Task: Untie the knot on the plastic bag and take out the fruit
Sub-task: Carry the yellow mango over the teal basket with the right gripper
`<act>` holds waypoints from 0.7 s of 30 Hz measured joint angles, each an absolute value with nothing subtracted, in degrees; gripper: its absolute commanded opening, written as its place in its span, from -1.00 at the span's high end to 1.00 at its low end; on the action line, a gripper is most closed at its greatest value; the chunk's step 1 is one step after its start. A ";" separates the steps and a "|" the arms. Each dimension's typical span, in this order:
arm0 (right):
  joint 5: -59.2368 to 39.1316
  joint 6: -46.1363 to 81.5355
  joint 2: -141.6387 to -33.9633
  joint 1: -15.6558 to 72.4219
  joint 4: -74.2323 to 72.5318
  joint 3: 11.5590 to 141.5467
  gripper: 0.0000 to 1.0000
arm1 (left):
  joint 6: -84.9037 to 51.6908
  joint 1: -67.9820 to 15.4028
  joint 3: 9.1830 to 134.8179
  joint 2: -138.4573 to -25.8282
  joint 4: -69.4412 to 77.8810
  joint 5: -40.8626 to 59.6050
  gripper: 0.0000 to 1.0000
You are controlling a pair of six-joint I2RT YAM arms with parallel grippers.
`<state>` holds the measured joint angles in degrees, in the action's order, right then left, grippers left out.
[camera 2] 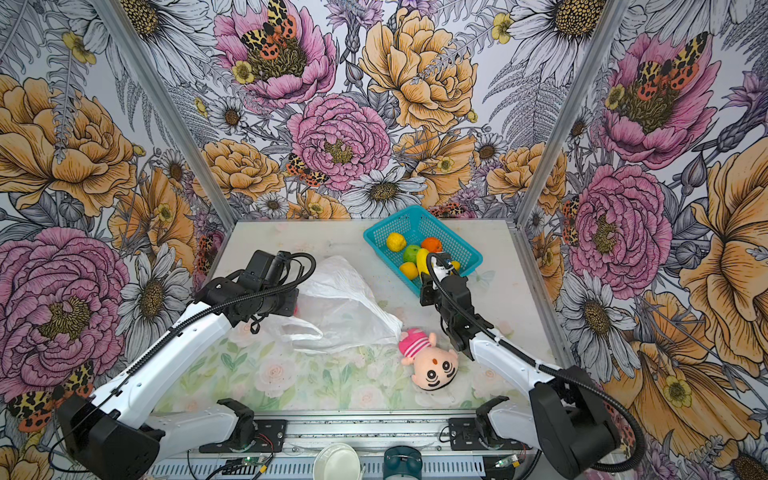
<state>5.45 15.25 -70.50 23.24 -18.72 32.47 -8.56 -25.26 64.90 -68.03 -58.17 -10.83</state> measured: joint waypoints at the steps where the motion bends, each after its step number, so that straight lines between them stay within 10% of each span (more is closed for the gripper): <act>1: 5.15 15.51 -72.20 22.41 -18.44 33.34 0.80 | -8.56 -25.26 64.90 -68.03 -58.17 -10.83 1.00; 21: 5.10 17.72 -111.02 13.39 0.32 73.19 0.75 | -8.56 -24.47 64.42 -70.13 -58.02 -9.69 1.00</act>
<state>5.10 17.72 -111.02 13.39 0.32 73.19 -8.56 -24.47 64.42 -70.13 -58.02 -9.69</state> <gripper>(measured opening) 0.275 0.050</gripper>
